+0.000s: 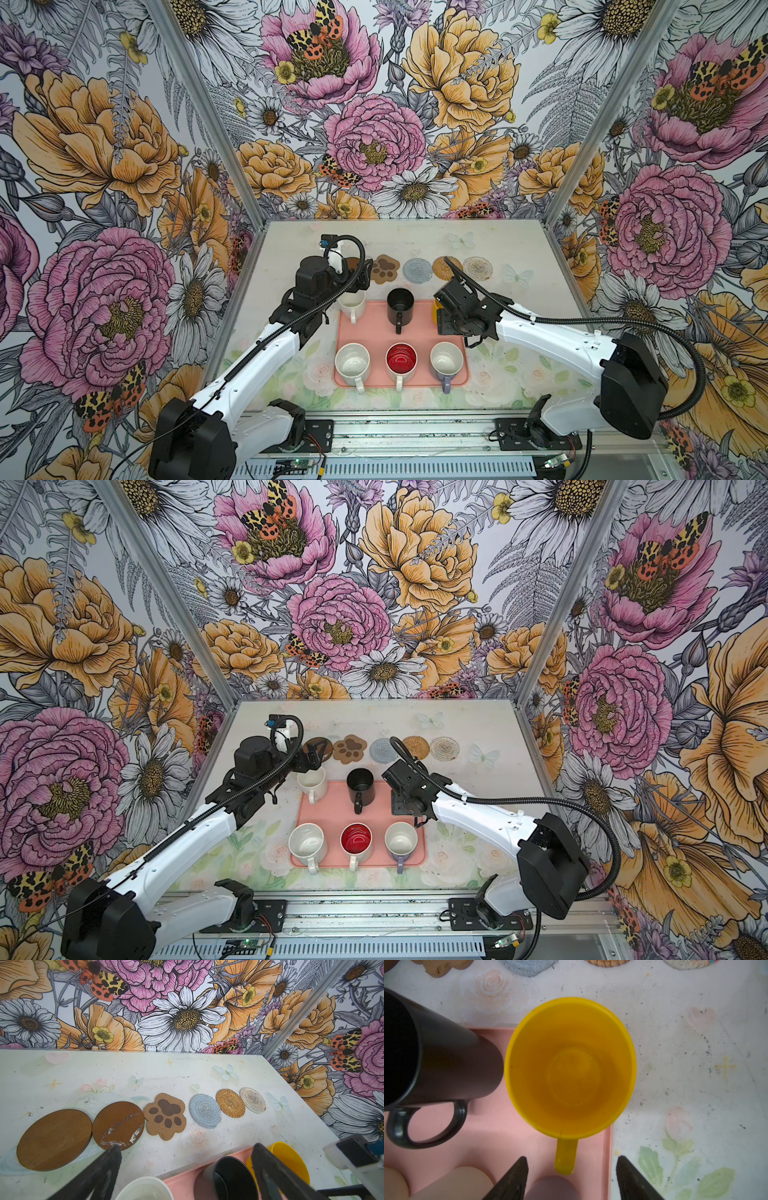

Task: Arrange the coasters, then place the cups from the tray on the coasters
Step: 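Lower the open right gripper over the yellow mug on the tray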

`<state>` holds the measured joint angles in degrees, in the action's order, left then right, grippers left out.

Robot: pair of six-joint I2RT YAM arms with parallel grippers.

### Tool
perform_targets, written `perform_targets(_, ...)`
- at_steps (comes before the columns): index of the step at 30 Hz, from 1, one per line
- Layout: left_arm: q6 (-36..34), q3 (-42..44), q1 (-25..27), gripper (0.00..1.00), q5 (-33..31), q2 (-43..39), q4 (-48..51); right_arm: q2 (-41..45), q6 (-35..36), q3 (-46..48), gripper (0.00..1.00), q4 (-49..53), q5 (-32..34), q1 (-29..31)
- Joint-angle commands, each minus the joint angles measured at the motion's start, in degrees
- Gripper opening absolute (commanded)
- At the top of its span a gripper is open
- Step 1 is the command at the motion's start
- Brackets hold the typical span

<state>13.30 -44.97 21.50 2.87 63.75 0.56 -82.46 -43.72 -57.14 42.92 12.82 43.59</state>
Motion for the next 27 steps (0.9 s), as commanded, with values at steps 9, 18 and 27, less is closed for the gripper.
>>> perform_targets(9, 0.5, 1.1, -1.5, 0.99, 2.0, -1.7, -1.5, -3.8, -1.8, 0.0, 0.64, -3.6, -0.4, -0.3)
perform_targets(18, 1.4, 1.3, -1.9, 0.99, 2.3, -1.2, -2.0, -5.7, -1.9, 0.3, 0.53, -4.5, -0.6, -1.1)
perform_targets(27, 1.4, 1.4, -2.1, 0.99, 2.3, -1.3, -1.9, -7.2, -2.0, 0.6, 0.40, -5.9, -1.5, -2.1)
